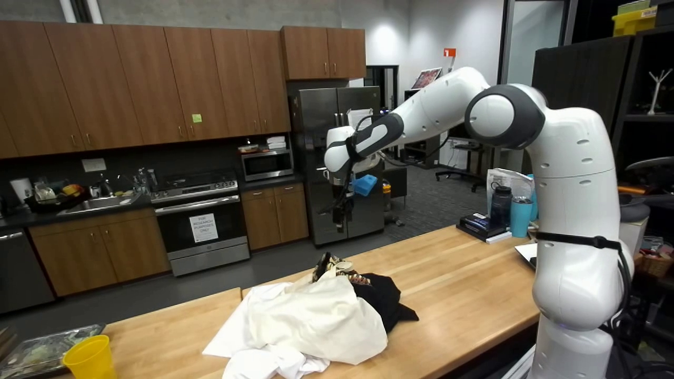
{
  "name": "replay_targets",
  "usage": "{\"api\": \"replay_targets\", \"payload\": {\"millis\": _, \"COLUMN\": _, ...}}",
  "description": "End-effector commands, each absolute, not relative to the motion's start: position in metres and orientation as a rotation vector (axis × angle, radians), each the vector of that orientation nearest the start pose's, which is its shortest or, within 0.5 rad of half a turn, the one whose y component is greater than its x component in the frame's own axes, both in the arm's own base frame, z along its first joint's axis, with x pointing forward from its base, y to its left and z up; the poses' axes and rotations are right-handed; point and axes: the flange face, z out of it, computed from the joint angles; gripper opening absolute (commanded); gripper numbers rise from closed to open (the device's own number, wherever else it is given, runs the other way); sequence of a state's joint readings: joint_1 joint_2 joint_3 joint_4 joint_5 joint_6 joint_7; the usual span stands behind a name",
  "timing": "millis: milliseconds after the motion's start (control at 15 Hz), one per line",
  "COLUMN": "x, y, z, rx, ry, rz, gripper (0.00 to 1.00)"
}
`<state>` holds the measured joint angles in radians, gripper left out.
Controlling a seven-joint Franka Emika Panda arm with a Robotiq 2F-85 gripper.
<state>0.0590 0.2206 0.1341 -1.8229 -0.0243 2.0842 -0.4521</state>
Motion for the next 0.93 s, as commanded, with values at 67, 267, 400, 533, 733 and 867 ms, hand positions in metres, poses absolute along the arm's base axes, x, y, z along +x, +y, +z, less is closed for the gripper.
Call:
{"api": "replay_targets", "payload": {"millis": 67, "x": 0.552, "y": 0.066, "z": 0.375, "rx": -2.897, "ry": -1.229, "rz": 0.065, "gripper": 1.00}}
{"api": "replay_targets", "payload": {"millis": 267, "x": 0.542, "y": 0.048, "z": 0.356, "rx": -2.930, "ry": -1.245, "rz": 0.097, "gripper": 1.00}}
{"api": "replay_targets", "payload": {"millis": 400, "x": 0.543, "y": 0.055, "z": 0.357, "rx": -2.958, "ry": -1.207, "rz": 0.020, "gripper": 1.00}}
{"api": "replay_targets", "payload": {"millis": 533, "x": 0.546, "y": 0.067, "z": 0.364, "rx": -2.959, "ry": -1.100, "rz": -0.113, "gripper": 1.00}}
{"api": "replay_targets", "payload": {"millis": 733, "x": 0.557, "y": 0.093, "z": 0.375, "rx": -2.954, "ry": -0.960, "rz": -0.276, "gripper": 1.00}}
{"api": "replay_targets", "payload": {"millis": 867, "x": 0.564, "y": 0.105, "z": 0.374, "rx": -2.984, "ry": -0.788, "rz": -0.303, "gripper": 1.00}}
